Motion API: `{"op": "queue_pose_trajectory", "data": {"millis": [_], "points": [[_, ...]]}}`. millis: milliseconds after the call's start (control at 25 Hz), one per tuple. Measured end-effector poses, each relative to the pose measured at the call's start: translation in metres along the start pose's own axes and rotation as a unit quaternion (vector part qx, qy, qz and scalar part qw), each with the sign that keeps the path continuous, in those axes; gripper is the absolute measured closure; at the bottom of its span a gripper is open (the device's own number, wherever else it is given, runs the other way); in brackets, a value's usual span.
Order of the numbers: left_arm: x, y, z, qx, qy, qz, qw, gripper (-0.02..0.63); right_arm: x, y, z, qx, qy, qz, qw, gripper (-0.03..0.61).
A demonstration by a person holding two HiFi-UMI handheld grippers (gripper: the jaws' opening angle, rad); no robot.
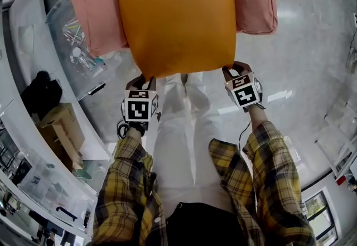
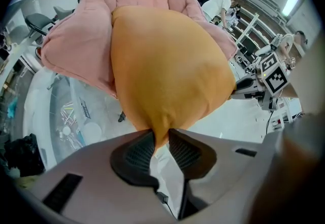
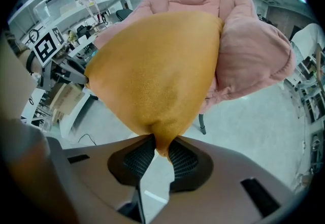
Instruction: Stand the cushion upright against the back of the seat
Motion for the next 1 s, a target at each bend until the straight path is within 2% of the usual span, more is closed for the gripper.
{"op": "queue_pose_trajectory", "data": {"millis": [280,600,1000], "points": [[0.006,0.009,-0.004,0.019,-0.003,-0.002,0.9998,0.570,-0.005,0.015,-0.006,0.028,-0.005,0.006,1.000,0.528],[0.012,0.038,-0.013,0.045,0.015,-0.002,0.9989,0.589,-0.010,0.049,-0.025,0.038,-0.010,0.025,0.999,0.541],[0.028,0.121,-0.030,0.081,0.014,0.002,0.9966,0.591,-0.015,0.132,-0.061,0.040,-0.045,0.020,0.998,0.543]]}}
Point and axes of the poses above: the fingertips, and each gripper's own axes: y backward along the fingers, x to its right, z out of its underside, the point moved 9 cm from there along y, backward along the fingers, and after that the axes turned 13 degrees about y, right-handed, at the moved point
